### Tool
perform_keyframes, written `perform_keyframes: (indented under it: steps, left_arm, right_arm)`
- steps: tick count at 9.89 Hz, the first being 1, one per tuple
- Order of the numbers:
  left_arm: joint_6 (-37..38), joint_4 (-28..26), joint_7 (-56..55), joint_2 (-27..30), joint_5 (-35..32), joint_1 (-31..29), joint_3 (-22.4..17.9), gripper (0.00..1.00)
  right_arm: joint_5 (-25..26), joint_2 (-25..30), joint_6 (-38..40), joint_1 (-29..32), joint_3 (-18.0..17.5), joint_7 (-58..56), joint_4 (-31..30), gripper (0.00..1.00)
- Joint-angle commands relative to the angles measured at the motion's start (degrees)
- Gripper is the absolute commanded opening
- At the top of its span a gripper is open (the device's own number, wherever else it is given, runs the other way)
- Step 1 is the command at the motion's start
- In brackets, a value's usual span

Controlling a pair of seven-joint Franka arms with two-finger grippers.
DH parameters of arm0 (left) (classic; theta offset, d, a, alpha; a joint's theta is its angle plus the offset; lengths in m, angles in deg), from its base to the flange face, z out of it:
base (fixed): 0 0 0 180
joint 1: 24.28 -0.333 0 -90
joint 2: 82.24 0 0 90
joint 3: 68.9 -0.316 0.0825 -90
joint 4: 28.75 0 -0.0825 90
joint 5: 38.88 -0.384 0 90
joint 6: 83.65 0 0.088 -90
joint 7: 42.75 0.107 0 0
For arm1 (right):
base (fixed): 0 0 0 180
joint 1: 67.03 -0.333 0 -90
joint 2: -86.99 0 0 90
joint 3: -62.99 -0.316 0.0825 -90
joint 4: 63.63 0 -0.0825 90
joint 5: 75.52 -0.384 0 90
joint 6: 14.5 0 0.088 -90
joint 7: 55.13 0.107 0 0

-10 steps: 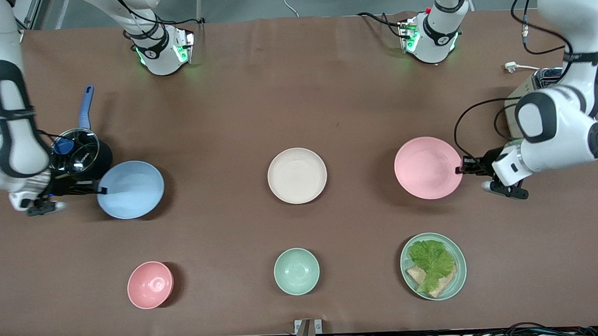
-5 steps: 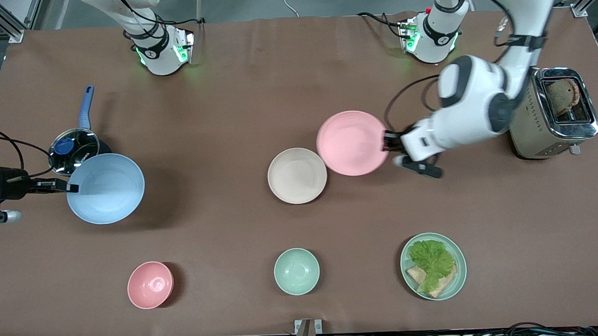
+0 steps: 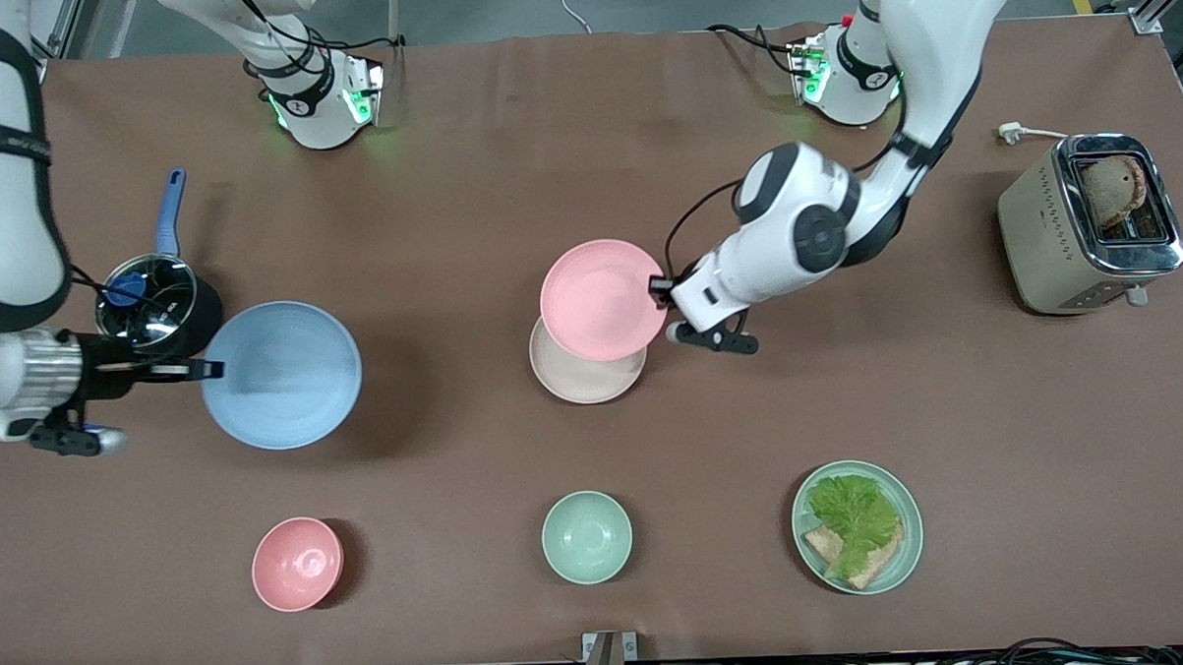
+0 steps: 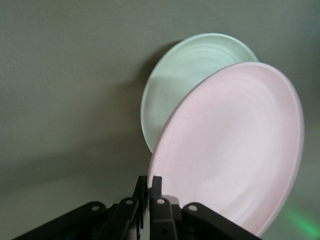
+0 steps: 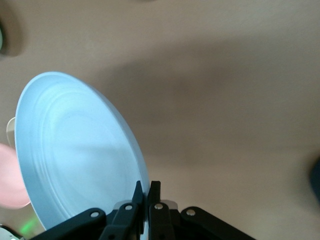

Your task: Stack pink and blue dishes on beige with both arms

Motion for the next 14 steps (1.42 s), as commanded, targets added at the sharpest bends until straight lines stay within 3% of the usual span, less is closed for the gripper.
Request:
perform_keyframes:
  steps: [1, 4, 5, 6, 8, 10, 11, 12, 14]
  left_arm:
    - [-1.22, 4.42, -8.46, -8.08, -9.65, 1.15, 0.28, 0.06]
    - [-9.55, 4.43, -13.31, -11.16, -11.44, 3.96, 0.20, 0.08]
    - [-9.66, 4.43, -14.19, -11.09, -11.97, 3.88, 0.20, 0.45]
    - [-9.84, 4.78, -14.20, -10.82, -12.32, 3.88, 0.20, 0.99]
    - [-6.53, 4.08, -13.16, -5.59, -12.85, 0.04, 0.89, 1.00]
    - [5.75, 4.34, -9.38, 1.45, -12.59, -7.59, 6.49, 1.00]
    - [11.64, 4.43, -9.28, 6.27, -12.33, -9.37, 7.22, 1.00]
    - [17.18, 4.52, -9.02, 11.02, -12.41, -9.39, 5.14, 1.00]
    - [20.99, 4.61, -2.47, 17.62, -11.54, -9.13, -0.66, 1.00]
  right_arm:
    - [0.71, 1.37, -1.47, 0.19, -3.49, 4.96, -2.81, 0.01]
    - [0.62, 1.46, -8.22, 0.00, -11.83, 15.59, -6.41, 0.01]
    - [0.62, 1.37, -10.34, 0.00, -13.86, 16.93, -8.08, 0.01]
    - [0.53, 1.28, -14.18, -0.52, -17.01, 19.64, -10.88, 0.01]
    - [-0.08, 1.19, -22.36, -0.44, -22.99, 22.12, -16.15, 0.01]
    - [-0.17, 1.19, -25.99, -0.52, -26.69, 22.74, -19.59, 0.01]
    - [-0.17, 1.02, -27.65, -1.05, -28.80, 22.83, -20.82, 0.02]
    - [-0.17, 1.02, -32.28, -1.83, -30.30, 23.00, -23.71, 0.02]
    - [-0.08, 0.75, -41.43, -3.07, -32.24, 22.92, -28.64, 0.03]
